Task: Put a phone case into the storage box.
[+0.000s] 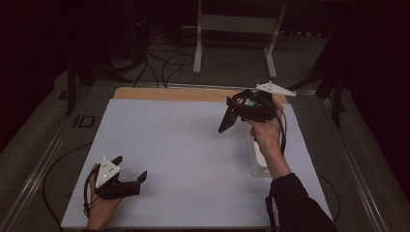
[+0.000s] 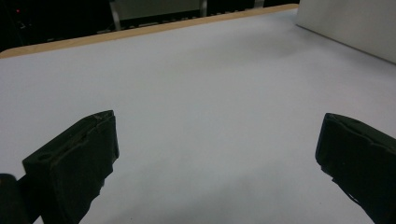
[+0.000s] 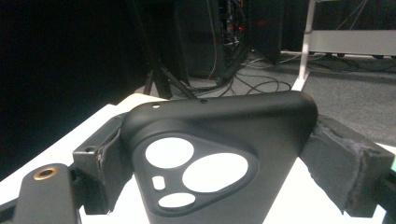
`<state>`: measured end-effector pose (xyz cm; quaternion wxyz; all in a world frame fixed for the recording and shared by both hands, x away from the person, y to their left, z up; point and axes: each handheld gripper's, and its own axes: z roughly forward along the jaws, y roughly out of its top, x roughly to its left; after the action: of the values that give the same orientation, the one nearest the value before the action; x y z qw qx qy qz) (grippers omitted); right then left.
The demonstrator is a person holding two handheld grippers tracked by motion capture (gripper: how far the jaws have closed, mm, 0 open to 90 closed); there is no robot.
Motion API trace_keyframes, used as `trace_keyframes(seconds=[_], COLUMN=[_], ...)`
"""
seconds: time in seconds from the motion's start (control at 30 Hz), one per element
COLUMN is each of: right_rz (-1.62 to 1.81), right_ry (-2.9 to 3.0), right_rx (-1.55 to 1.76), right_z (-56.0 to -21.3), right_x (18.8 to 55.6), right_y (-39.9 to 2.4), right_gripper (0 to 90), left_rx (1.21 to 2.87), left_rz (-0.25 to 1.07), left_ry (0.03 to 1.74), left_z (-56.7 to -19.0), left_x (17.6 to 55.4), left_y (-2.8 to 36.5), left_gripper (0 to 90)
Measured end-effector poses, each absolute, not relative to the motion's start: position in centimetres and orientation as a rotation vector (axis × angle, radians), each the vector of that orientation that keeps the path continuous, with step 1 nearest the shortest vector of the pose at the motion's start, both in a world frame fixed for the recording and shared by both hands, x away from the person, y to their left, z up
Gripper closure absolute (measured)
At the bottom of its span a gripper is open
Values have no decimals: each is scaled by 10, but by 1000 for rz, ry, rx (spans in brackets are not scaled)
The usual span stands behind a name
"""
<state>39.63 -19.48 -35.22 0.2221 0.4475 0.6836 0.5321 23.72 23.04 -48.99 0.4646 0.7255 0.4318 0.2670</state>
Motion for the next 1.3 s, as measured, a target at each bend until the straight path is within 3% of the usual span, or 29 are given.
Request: trace_keyframes(seconds=[1.3], right_rz=[1334], right_ry=[1695], right_rx=[1396], right_z=[-338], right_x=[439], right_y=[-238], right_gripper=[145], left_rx=[1774], left_rz=[656], left_ry=[1065], left_z=[-490], left_x=[237], left_y=[230], left_gripper=[0])
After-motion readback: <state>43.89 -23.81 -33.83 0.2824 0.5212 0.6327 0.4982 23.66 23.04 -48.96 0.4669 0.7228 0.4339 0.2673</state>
